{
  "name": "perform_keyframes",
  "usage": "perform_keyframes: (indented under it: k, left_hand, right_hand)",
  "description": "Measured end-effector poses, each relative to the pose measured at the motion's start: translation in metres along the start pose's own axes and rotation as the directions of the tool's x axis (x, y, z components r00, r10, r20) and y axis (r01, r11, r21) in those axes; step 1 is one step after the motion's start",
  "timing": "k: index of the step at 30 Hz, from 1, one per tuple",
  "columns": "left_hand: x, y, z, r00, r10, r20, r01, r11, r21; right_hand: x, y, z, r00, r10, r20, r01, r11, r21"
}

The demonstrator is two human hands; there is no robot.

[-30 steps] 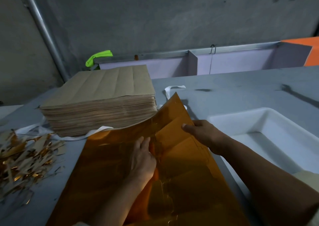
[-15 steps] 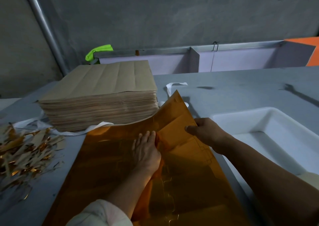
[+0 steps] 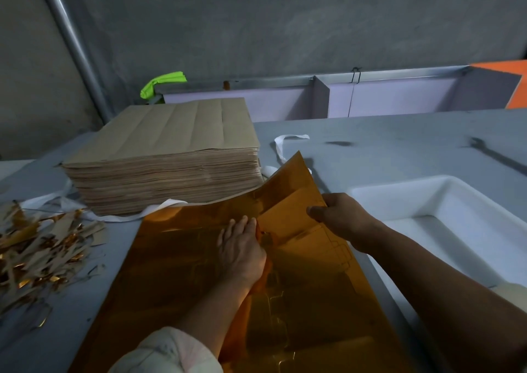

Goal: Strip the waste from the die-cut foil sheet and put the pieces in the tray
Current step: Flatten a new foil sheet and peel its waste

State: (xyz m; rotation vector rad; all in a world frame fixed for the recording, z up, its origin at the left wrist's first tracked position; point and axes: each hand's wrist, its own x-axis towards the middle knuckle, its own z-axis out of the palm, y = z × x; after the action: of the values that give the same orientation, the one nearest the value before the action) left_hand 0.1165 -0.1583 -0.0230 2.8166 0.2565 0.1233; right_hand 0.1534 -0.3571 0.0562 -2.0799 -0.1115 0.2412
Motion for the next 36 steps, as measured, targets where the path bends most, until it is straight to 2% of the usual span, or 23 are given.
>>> perform_keyframes:
  k: [36]
  left_hand:
    - [0.0024, -0.005, 0.0075, 0.999, 0.031, -0.029, -0.031, 0.999, -0.012]
  right_hand:
    - [-0.0068, -0.0097, -0.0077, 0.998, 0.057, -0.026, -0.053, 0.987, 0.15]
